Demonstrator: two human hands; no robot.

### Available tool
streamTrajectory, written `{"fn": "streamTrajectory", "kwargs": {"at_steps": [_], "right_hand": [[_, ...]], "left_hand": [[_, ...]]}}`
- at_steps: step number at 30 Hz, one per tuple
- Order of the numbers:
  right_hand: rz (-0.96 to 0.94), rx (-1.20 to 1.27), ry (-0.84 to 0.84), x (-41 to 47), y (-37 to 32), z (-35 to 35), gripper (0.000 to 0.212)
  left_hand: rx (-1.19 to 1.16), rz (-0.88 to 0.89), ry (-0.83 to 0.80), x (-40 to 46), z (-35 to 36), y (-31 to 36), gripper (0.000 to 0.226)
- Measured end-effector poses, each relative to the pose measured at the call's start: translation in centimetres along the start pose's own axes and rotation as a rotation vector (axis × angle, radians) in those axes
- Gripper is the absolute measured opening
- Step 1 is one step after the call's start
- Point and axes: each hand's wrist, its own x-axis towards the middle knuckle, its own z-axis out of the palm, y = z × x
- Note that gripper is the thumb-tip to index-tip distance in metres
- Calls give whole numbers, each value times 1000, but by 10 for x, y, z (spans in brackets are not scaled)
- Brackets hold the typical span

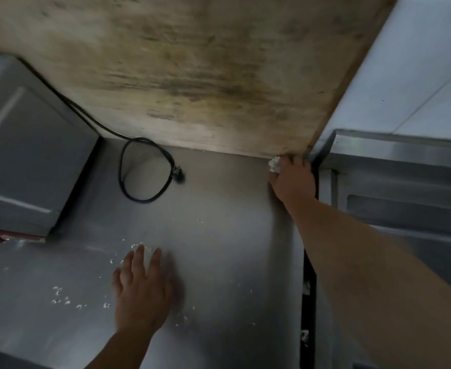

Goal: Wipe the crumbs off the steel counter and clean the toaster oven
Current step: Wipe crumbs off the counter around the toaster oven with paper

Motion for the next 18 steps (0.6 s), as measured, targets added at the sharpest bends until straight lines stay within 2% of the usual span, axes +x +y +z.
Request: {"fn": "streamTrajectory", "kwargs": {"at_steps": [5,10,18], "right_hand": [[57,16,37,1,-27,10,44],[23,-5,-47,-14,-67,32,44],[-81,148,-123,-140,-155,40,36]], "left_hand": [[-57,13,76,7,4,-24,62],[-103,36,115,2,29,-62,64],[-101,135,46,-9,47,-128,68]]}}
